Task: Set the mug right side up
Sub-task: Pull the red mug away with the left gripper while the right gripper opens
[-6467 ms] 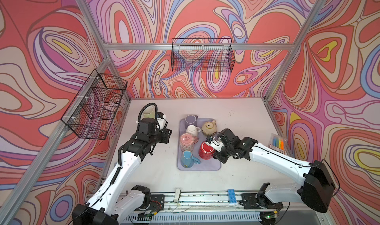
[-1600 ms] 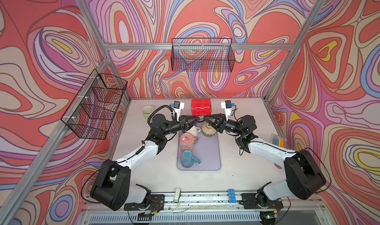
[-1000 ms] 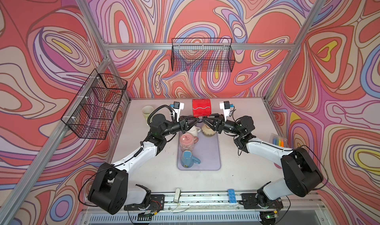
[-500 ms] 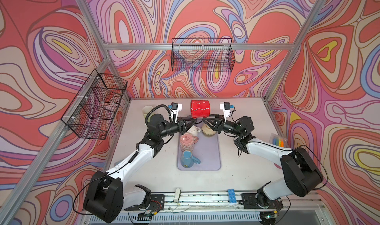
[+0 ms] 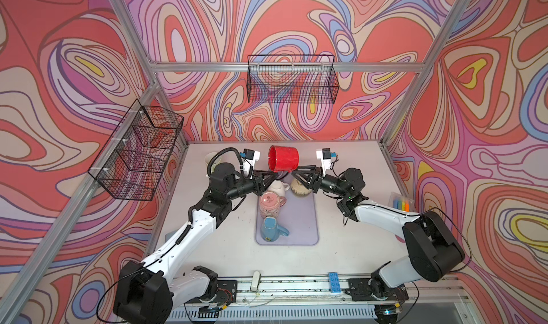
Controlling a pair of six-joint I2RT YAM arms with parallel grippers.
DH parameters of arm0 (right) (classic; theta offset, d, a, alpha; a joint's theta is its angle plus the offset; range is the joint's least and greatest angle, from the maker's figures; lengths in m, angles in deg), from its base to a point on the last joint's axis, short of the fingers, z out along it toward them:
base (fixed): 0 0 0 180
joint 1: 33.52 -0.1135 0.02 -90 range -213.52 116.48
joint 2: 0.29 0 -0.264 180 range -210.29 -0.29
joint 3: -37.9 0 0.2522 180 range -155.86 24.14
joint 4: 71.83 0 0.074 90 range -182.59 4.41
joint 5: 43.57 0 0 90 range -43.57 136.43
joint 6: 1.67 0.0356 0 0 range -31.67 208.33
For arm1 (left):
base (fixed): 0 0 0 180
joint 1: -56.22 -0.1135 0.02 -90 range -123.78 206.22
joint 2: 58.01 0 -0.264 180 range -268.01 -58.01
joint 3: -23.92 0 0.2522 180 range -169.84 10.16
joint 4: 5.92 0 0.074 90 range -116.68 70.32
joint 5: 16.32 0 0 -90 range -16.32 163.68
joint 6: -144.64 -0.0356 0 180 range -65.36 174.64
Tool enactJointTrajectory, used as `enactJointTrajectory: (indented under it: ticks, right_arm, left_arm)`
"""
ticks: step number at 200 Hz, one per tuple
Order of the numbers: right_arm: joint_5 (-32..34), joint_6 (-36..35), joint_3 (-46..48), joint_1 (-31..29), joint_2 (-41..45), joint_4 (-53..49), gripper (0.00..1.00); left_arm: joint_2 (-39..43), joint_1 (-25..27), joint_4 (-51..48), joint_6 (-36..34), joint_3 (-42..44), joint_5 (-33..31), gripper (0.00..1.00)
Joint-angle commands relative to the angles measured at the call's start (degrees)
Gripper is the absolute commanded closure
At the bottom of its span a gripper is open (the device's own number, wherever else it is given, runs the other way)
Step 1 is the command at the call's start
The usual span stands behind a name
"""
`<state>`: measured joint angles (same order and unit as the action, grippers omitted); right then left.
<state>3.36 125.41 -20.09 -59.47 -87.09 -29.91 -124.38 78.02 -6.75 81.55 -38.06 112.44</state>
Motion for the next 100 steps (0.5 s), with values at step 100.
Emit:
enactJointTrajectory:
  ticks: [100]
  right_arm:
    - [1.1, -1.3, 1.4, 0.4, -1.4, 0.2, 0.58]
  left_arm:
    - [2.0, -0.5, -16.9, -9.2, -10.6, -10.3, 1.0]
